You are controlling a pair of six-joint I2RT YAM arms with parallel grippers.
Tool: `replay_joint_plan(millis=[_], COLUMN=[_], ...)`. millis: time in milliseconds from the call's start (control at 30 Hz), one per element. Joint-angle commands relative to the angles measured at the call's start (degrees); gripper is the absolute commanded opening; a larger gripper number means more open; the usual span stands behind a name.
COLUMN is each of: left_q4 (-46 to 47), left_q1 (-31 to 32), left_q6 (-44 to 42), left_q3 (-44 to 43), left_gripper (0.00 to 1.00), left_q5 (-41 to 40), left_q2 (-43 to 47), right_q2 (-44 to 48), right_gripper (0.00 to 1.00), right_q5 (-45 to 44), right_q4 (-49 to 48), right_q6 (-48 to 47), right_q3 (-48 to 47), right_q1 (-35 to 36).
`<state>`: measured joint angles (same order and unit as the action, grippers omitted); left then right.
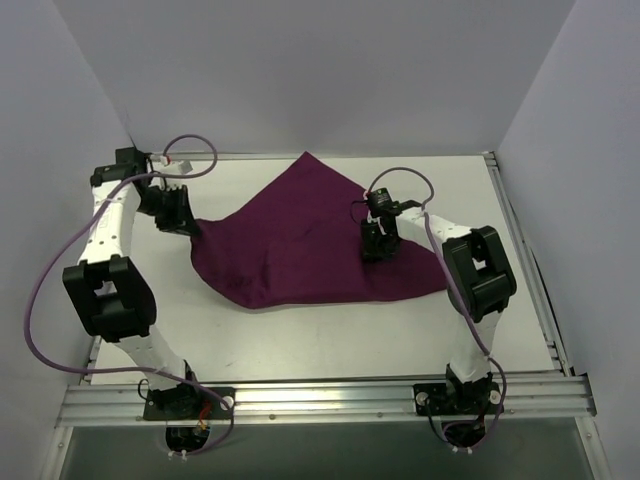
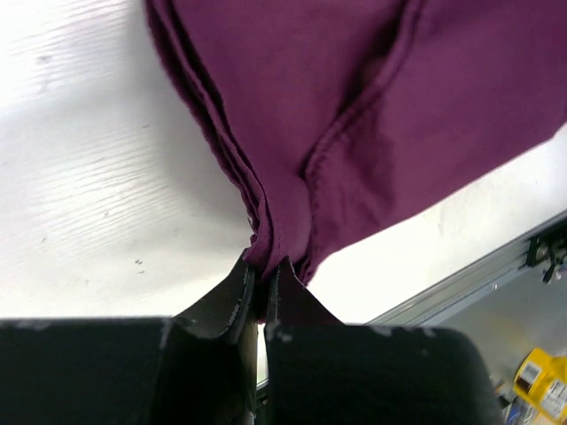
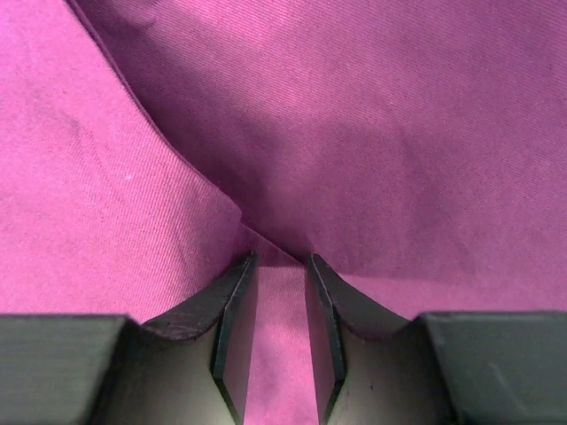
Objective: Prepare the surgical pack
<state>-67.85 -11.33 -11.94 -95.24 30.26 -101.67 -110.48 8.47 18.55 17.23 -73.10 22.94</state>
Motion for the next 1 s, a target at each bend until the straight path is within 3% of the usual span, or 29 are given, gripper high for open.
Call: replay_joint_plan(millis=[0, 300, 700, 967], left_q4=[-3.51, -5.36, -0.88, 9.49], left_q1=[4.73, 21.24, 34.88, 39.02], left_q6=[-1.77, 0.96, 7.9, 13.35], left_q3=[-5.55, -20.32, -37.72, -34.66], left_gripper=[0.02, 0.02, 0.02, 0.02], left_q5=[1.91, 5.42, 12.45, 15.18], left_q2=[0.68, -6.78, -23.22, -26.48], right_q2=[-0.62, -0.62, -1.49, -4.22], right_gripper=[0.24, 0.24, 0.24, 0.24], right_q5=[-0.03, -0.65, 4.26, 13.84], right_q4=[0.61, 0.35, -2.01, -4.48], right_q6=[-0.45, -1.24, -0.54, 0.78], right_q3=[-2.13, -2.4, -2.75, -2.31], right_q1=[0.26, 0.26, -0.17, -0.18])
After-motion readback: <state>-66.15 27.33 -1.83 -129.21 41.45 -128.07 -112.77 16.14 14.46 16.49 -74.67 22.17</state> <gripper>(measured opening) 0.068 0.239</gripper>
